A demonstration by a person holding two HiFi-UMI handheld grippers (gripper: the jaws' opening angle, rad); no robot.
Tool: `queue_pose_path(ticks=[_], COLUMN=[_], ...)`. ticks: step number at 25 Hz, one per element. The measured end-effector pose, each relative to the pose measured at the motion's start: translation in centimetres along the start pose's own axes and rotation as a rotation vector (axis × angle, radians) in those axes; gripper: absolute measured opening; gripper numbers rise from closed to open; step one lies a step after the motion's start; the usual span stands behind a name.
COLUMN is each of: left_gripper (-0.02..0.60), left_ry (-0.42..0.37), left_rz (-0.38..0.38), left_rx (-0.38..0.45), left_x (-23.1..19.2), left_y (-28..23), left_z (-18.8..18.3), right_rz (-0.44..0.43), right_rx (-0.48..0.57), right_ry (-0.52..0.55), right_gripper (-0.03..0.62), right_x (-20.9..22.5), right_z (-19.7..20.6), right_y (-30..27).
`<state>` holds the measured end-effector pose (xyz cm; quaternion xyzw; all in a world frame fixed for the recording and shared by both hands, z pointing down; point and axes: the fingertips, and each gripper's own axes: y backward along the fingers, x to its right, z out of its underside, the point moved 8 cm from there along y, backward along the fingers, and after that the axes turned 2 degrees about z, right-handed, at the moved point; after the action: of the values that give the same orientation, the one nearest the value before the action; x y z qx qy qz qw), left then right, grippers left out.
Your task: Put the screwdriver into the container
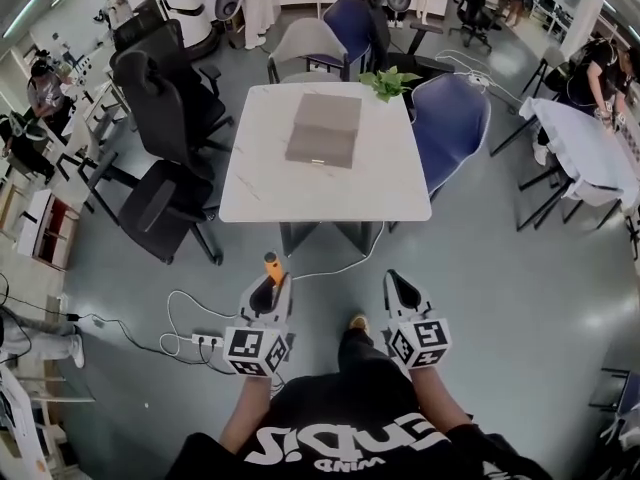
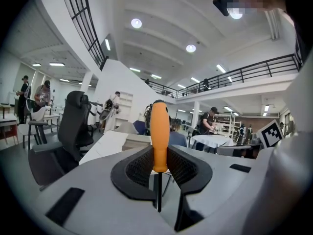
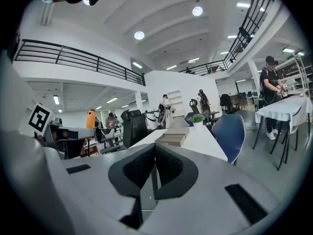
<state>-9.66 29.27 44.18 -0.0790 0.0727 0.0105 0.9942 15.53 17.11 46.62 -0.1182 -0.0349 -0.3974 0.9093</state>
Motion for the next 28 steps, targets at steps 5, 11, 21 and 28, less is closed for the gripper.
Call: queue_pose_path(ticks=[5,11,21,28], left_gripper=[0.089,0.089,0.09,0.089], left_ry=[0.023,0.017,-0.027,-0.071], left_rz=[-0.018,-0.055,-0.104,-0.092], left_rx=[0.011,0.017,0.002,0.002], left_x=[-0.3,0.0,0.8,-0.9], left_y=[-4.5,-9.9,-15.0,-18.8], left_z=[-1.9,-3.5,-5.1,-6.3], right_rz=[-0.021,-0.063,-0.118,-0.128], right_rx=[0.002,-0.009,-0.022,-0.026], right_ry=[-0.007,-0.002,-0.017,-0.028], right_gripper=[0.012,0.012,0.012,0.012], right_x=[3.6,8.4,13.9,15.3], right_z=[-2.1,-4.2,-5.5,-5.5], right_y=[-3.8,-8.0,-12.8,-15.4])
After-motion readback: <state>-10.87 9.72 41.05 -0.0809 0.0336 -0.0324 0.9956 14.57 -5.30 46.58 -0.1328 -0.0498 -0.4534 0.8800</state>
